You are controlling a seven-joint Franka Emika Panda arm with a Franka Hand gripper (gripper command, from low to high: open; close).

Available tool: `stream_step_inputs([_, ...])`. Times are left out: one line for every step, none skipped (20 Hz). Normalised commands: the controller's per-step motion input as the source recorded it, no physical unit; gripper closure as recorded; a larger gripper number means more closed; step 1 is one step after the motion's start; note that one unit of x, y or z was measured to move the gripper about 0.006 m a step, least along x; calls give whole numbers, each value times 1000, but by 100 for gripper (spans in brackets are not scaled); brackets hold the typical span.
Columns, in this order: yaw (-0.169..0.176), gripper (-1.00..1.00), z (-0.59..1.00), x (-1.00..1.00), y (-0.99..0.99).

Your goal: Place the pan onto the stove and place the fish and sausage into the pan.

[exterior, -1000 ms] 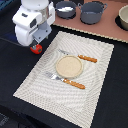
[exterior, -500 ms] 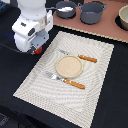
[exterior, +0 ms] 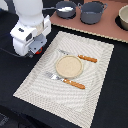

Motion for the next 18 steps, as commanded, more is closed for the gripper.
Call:
stream_step_inputs([-1,100,-243,-226,26])
stream_step_inputs([0,100,-229,-194,49])
stream_step_inputs([0,100,-243,-226,29])
stream_step_inputs([0,100,-226,-220,54])
stream_step_inputs([0,100,-243,-214,34])
stream_step_inputs([0,100,-229,-214,29])
stream_step_inputs([0,100,-220,-203,34])
stream_step_inputs([0,100,-191,-186,46])
stream_step_inputs([-1,100,-154,-151,49])
stream_step_inputs([0,100,-63,-131,46])
stream_step_inputs([0,100,120,-11,31])
stream_step_inputs([-29,100,897,0,106])
stream_step_inputs([-74,100,1000,34,257])
stream_step_inputs([-75,100,1000,74,260])
stream_step_inputs([-61,100,1000,106,326])
stream_step_inputs([-42,100,1000,106,409])
stream_step_inputs([-29,100,1000,66,491])
stream_step_inputs([-11,100,1000,46,677])
